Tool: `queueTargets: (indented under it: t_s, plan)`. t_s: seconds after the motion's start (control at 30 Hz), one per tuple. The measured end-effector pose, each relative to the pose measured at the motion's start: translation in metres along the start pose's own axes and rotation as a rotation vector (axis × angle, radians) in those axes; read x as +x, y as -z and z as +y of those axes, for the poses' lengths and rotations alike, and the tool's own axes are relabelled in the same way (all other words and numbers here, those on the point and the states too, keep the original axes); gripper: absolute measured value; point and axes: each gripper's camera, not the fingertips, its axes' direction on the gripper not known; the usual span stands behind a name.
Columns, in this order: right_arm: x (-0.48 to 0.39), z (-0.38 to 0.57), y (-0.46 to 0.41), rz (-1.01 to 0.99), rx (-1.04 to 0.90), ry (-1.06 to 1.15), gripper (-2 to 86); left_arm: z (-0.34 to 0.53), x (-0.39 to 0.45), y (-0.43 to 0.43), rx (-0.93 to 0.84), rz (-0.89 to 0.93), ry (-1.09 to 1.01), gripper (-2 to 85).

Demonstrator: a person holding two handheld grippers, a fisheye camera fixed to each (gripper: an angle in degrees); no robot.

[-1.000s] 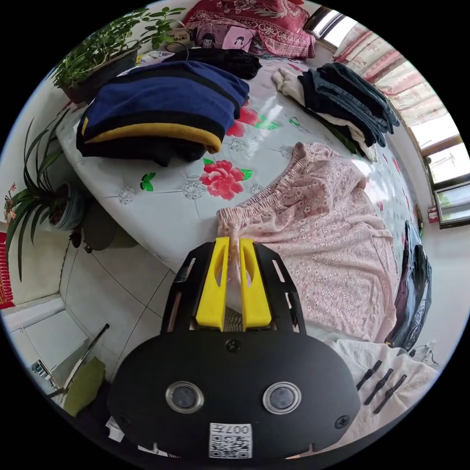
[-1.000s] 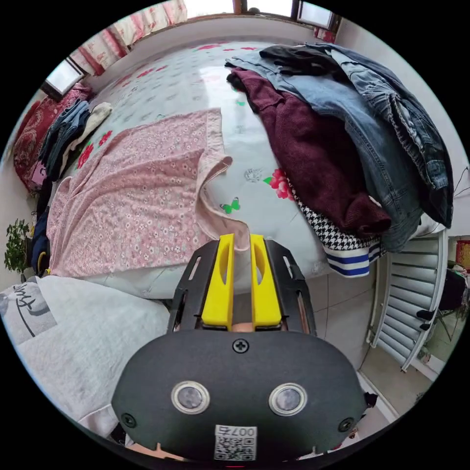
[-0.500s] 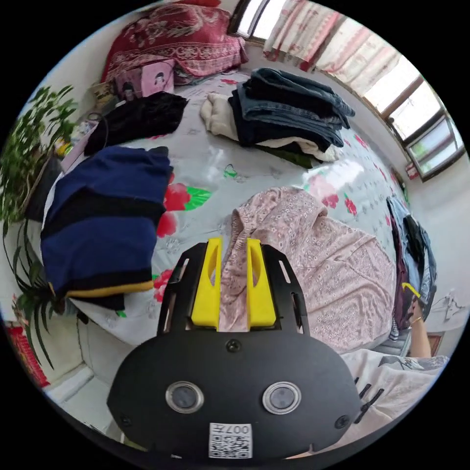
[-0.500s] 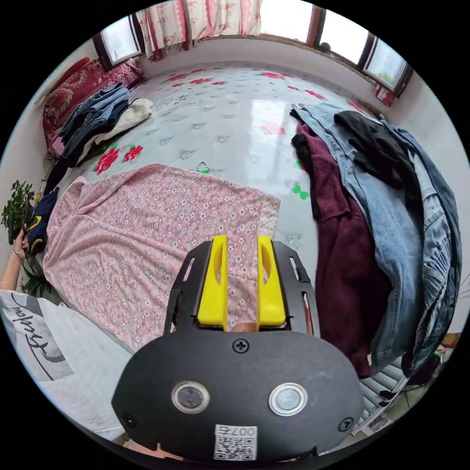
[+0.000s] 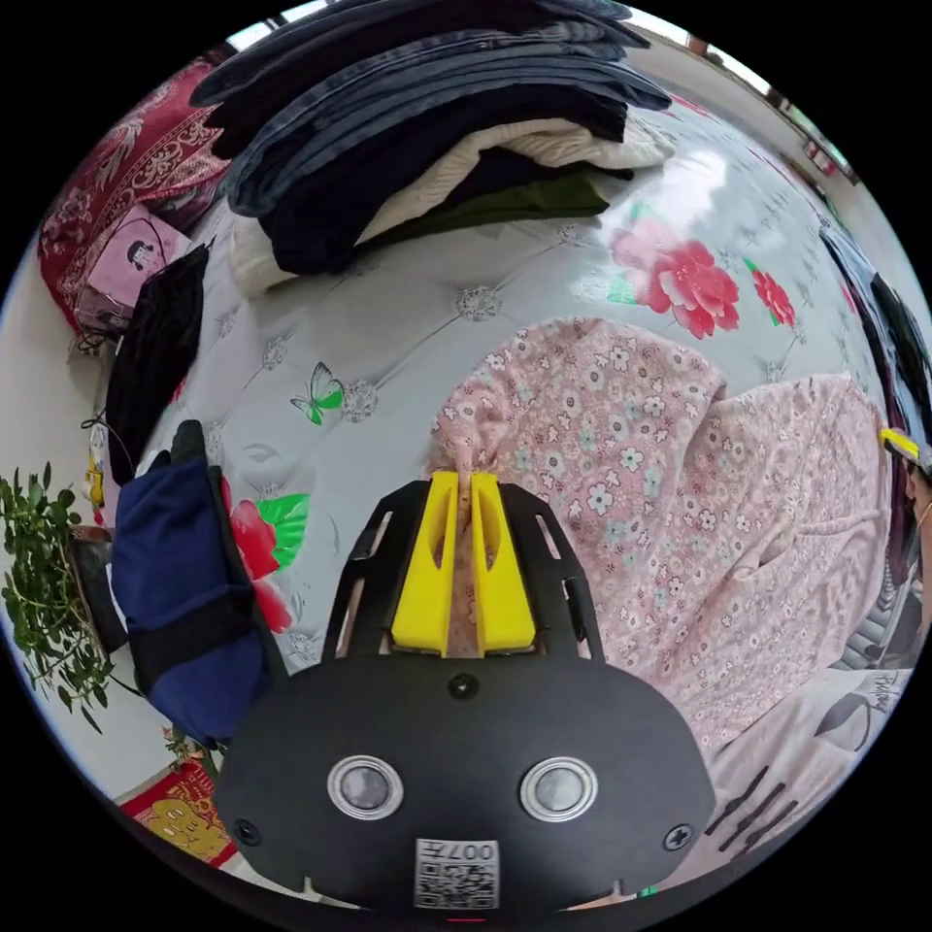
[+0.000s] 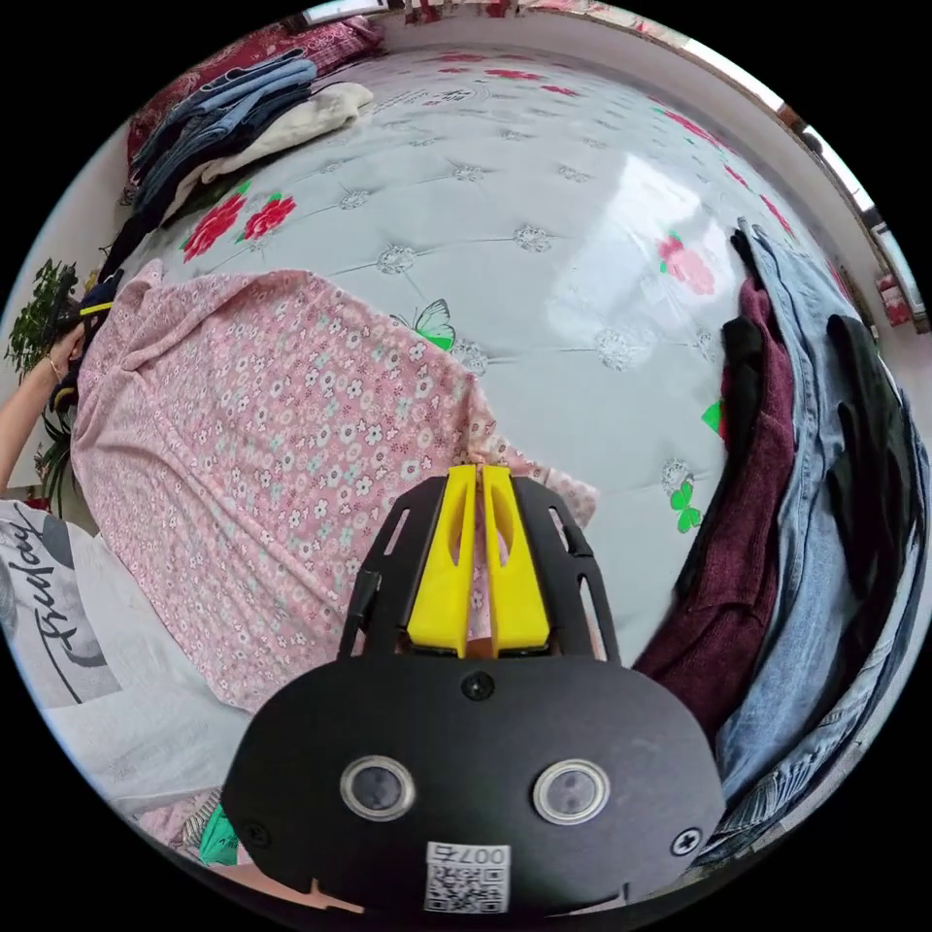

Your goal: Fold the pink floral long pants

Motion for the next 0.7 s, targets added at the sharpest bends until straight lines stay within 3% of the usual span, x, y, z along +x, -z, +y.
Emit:
queueTargets:
  t_s: [0.03, 0.13, 0.23, 0.37, 0.5, 0.57, 0.63, 0.7]
  plan:
    - [-0.005, -0.004, 0.004, 0.042, -0.014, 0.034, 0.6, -0.003, 0.002, -0.001, -0.017, -0.006, 0.008, -0.2]
    - [-0.006, 0.0, 0.058, 0.106, 0.209, 0.02, 0.0, -0.006, -0.011, 0.013, 0.012, -0.035, 0.082, -0.7]
    - [-0.016, 0.023, 0.119, 0.266, 0.449, 0.024, -0.1, 0.012, -0.05, 0.063, 0.226, 0.036, 0.224, -0.9]
    - [-0.024, 0.06, 0.154, 0.397, 0.648, -0.008, -0.2, 0.026, -0.068, 0.078, 0.302, -0.01, 0.266, -0.9]
    - [-0.032, 0.059, 0.1, 0.334, 0.456, 0.053, -0.2, 0.021, -0.088, 0.044, 0.239, 0.043, 0.387, -0.9]
    - [-0.04, 0.053, 0.033, 0.187, 0.118, 0.113, -0.2, 0.014, -0.089, 0.023, 0.17, 0.056, 0.399, -0.9]
    - [-0.049, 0.06, 0.0, 0.131, -0.035, 0.148, -0.2, 0.008, -0.087, 0.011, 0.142, 0.058, 0.397, -0.8]
    - [-0.054, 0.071, -0.004, 0.162, -0.038, 0.16, -0.1, 0.004, -0.087, 0.009, 0.14, 0.051, 0.382, -0.7]
